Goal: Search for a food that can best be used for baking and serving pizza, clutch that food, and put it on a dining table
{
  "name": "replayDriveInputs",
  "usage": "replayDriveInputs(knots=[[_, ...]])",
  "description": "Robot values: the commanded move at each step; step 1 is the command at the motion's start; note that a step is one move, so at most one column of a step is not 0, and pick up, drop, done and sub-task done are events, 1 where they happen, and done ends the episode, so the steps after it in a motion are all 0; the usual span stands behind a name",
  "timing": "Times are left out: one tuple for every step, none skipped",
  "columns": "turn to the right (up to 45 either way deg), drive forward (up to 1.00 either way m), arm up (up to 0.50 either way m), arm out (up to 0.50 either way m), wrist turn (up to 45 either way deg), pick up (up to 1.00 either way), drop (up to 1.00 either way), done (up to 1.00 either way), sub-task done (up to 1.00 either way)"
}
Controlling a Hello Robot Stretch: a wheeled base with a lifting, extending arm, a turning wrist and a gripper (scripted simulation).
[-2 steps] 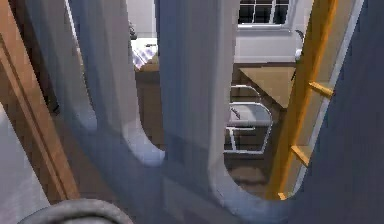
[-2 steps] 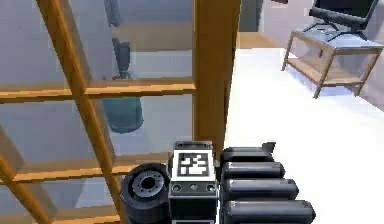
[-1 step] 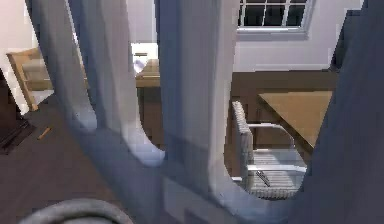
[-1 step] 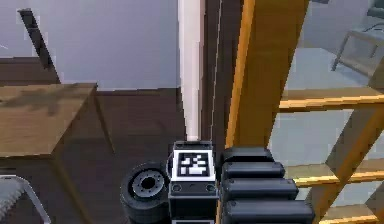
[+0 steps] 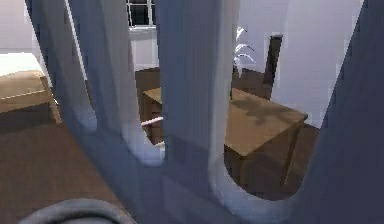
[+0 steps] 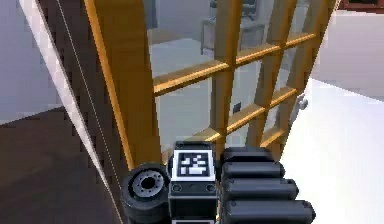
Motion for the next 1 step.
replayDriveInputs(knots=[[0.0,0.60,0.00,0.00,0.0,0.00,0.00,0.00,0.00]])
